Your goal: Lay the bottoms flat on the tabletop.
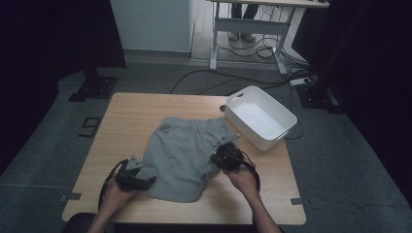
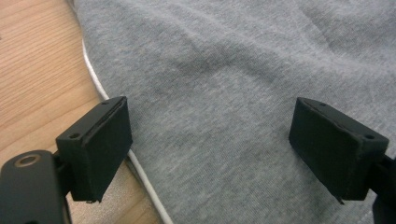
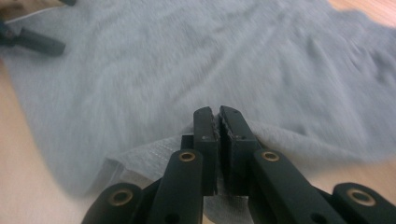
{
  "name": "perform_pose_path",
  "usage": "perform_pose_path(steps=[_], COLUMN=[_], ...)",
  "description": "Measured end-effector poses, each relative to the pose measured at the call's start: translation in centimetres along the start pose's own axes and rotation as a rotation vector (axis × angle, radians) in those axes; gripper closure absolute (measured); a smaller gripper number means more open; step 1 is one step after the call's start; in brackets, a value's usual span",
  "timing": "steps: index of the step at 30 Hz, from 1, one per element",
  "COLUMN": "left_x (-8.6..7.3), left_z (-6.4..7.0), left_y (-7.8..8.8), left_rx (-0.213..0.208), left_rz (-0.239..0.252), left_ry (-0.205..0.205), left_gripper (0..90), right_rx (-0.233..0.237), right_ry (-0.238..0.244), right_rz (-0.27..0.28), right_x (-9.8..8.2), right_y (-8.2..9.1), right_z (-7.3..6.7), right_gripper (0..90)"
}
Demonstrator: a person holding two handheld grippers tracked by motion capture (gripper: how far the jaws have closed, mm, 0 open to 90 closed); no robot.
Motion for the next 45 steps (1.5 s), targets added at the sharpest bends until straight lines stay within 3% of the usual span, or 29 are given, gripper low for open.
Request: perform_pose_path(steps=[1, 4, 6, 8, 10, 11, 12, 13, 14, 15, 17, 18, 19, 20, 23, 25, 29, 32, 35, 38, 40, 41, 45], left_x=[0.0, 0.0, 0.0, 0.0, 0.0, 0.0, 0.0, 0.0, 0.0, 0.0, 0.0, 0.0, 0.0, 0.0, 0.0, 0.0, 0.0, 0.0, 0.0, 0.0, 0.0, 0.0, 0.0], left_z=[0.0, 0.0, 0.0, 0.0, 0.0, 0.0, 0.0, 0.0, 0.0, 0.0, 0.0, 0.0, 0.0, 0.0, 0.0, 0.0, 0.0, 0.0, 0.0, 0.0, 0.0, 0.0, 0.0], left_y=[0.0, 0.0, 0.0, 0.0, 0.0, 0.0, 0.0, 0.0, 0.0, 0.0, 0.0, 0.0, 0.0, 0.0, 0.0, 0.0, 0.0, 0.0, 0.0, 0.0, 0.0, 0.0, 0.0], left_rx=[-0.001, 0.0, 0.0, -0.001, -0.001, -0.002, -0.002, -0.002, -0.002, -0.002, -0.002, -0.001, -0.001, -0.002, -0.003, -0.003, -0.003, -0.002, -0.002, -0.002, -0.003, -0.003, -0.003], left_rz=[0.0, 0.0, 0.001, 0.001, 0.001, 0.001, 0.0, 0.0, 0.0, 0.001, 0.0, 0.001, 0.001, 0.0, 0.0, 0.0, 0.0, 0.0, -0.001, -0.001, 0.0, -0.001, 0.0], left_ry=[0.0, 0.0, 0.0, -0.001, 0.0, 0.0, 0.0, 0.0, 0.0, 0.0, 0.0, -0.001, -0.001, 0.001, -0.001, -0.001, -0.001, 0.0, 0.0, 0.0, -0.001, 0.001, 0.0], left_gripper=[12.3, 12.3, 12.3, 12.3, 12.3, 12.3, 12.3, 12.3, 12.3, 12.3, 12.3, 12.3, 12.3, 12.3, 12.2, 12.3, 12.3, 12.3, 12.3, 12.3, 12.3, 12.3, 12.3], right_rx=[0.0, 0.025, 0.034, 0.036, 0.041, 0.041, 0.054, 0.058, 0.058, 0.062, 0.062, 0.052, 0.052, 0.042, 0.054, 0.097, 0.109, 0.12, 0.11, 0.07, 0.045, 0.047, 0.041], right_ry=[0.0, 0.015, 0.012, 0.016, 0.013, 0.013, 0.004, 0.005, 0.005, -0.003, -0.005, -0.008, -0.008, 0.008, 0.01, 0.009, 0.031, 0.048, 0.061, 0.093, 0.094, 0.089, 0.086], right_rz=[0.0, -0.033, -0.066, -0.073, -0.112, -0.112, -0.132, -0.14, -0.14, -0.126, -0.115, -0.084, -0.084, -0.068, -0.057, -0.066, -0.099, -0.114, -0.121, -0.144, -0.169, -0.171, -0.151], right_x=[0.0, 1.8, 2.9, 3.1, 3.1, 3.1, 2.8, 2.7, 2.7, 2.8, 2.9, 3.4, 3.4, 3.7, 3.7, 2.8, 1.7, 0.7, 0.5, 0.1, -0.4, -0.6, -0.8], right_y=[0.0, -2.4, -5.1, -5.8, -8.3, -8.3, -9.7, -10.1, -10.1, -9.9, -9.6, -8.1, -8.1, -6.5, -5.1, -3.9, -4.7, -7.0, -8.0, -9.2, -9.7, -9.6, -8.6], right_z=[0.0, -0.1, 0.1, 0.1, 0.3, 0.3, 0.3, 0.2, 0.2, 0.2, 0.3, 0.3, 0.3, 0.2, 0.0, -0.7, -1.4, -2.3, -2.7, -3.0, -3.0, -2.9, -2.8], right_gripper=[85.2, 84.9, 84.5, 84.4, 82.5, 82.5, 72.1, 64.3, 64.3, 51.8, 46.6, 42.5, 42.5, 42.4, 47.4, 50.7, 49.7, 42.8, 41.6, 49.8, 72.7, 80.1, 85.1])
Point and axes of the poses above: each handheld gripper's, and its own axes: y roughly backward along the jaws, x roughly out of its top, z roughly to its right, the point moved 5 cm from there along -y, roughly forward along the jaws, and after that the axes turned 6 degrees about x, right-handed, at the moved point
